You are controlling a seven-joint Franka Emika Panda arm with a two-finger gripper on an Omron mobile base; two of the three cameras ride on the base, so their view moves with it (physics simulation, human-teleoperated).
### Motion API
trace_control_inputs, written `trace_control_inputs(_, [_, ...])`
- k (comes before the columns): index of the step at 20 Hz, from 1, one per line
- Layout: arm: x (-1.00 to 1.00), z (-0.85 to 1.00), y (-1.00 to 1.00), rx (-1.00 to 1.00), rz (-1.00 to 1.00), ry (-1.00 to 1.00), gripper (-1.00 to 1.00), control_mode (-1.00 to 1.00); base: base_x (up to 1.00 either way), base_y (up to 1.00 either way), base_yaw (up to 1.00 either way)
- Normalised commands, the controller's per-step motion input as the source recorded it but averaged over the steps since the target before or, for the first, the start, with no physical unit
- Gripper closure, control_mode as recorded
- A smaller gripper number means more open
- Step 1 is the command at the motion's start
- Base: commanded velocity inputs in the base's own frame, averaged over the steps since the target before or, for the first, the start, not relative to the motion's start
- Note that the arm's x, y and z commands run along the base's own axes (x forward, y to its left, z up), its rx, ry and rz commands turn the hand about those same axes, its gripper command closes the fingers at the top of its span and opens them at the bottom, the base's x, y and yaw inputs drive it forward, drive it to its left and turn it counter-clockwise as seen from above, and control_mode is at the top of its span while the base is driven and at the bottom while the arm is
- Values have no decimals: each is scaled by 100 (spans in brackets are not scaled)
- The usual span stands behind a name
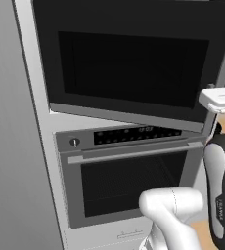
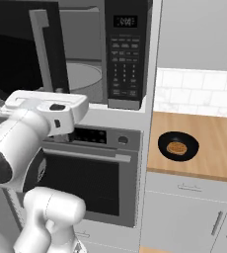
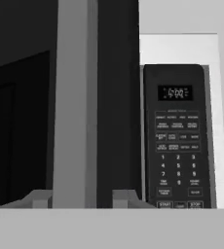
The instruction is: Open the microwave, place the bowl with waffle inside the microwave, then close the microwave door and turn it on.
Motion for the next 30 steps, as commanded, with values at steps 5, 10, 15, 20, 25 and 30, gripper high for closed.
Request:
trace_control_inputs(5, [-96, 0, 6, -3, 0, 0, 100, -100, 0, 0, 0])
trace_control_inputs(10, [-71, 0, 12, -5, 0, 0, 100, -100, 0, 0, 0])
trace_control_inputs(15, [-9, 0, 7, -2, 0, 0, 100, -100, 0, 0, 0])
trace_control_inputs(20, [0, 0, 0, 0, 0, 0, 100, -100, 0, 0, 0])
trace_control_inputs(25, [0, 0, 0, 0, 0, 0, -100, -100, 0, 0, 0])
trace_control_inputs(30, [0, 0, 0, 0, 0, 0, -100, -100, 0, 0, 0])
